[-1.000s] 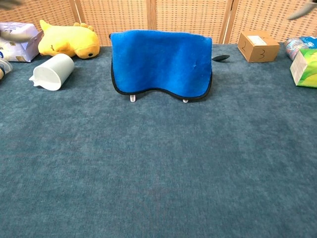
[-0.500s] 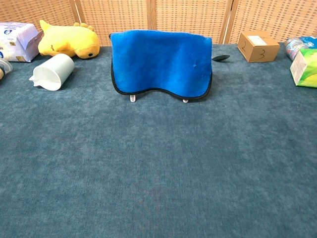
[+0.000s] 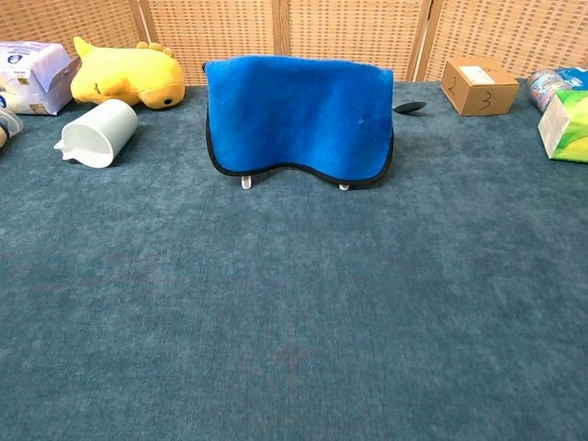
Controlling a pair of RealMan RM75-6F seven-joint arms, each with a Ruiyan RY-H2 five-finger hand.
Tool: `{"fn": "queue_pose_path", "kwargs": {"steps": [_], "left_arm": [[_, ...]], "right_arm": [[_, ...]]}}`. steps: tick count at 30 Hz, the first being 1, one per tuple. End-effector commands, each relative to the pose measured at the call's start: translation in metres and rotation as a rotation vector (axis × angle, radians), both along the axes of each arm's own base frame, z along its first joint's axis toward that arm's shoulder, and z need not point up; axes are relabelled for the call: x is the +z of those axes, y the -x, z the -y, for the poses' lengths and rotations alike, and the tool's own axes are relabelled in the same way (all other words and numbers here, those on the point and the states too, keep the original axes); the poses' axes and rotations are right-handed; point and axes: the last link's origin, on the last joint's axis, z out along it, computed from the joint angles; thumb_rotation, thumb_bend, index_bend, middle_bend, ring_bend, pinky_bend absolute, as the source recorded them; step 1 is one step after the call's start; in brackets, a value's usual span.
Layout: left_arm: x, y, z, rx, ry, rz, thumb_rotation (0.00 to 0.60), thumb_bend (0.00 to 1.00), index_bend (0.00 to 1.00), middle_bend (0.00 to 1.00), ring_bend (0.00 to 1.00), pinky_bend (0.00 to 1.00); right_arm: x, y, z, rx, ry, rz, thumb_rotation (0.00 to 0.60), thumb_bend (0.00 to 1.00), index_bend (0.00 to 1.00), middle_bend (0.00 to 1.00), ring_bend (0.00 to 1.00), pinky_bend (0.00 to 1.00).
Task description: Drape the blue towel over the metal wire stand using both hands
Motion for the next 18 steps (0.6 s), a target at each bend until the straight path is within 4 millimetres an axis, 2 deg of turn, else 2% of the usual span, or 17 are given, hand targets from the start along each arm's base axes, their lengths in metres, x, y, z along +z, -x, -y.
{"fn": "queue_pose_path", "kwargs": {"steps": [1, 18], "left_arm": [[0.003, -0.001, 0.006, 0.01, -0.036, 0.003, 0.6, 0.39, 0.14, 0.06, 0.0, 0.0], [0.016, -0.018, 0.003, -0.106, -0.169, 0.001, 0.6, 0.39, 0.17, 0.07, 0.0, 0.0]], "right_arm": [[0.002, 0.006, -0.011, -0.041, 0.021, 0.0, 0.6, 0.0, 0.23, 0.14, 0.01, 0.01], [0.011, 0.002, -0.02, 0.005, 0.104, 0.046, 0.6, 0.0, 0.24, 0.14, 0.0, 0.01]]}}
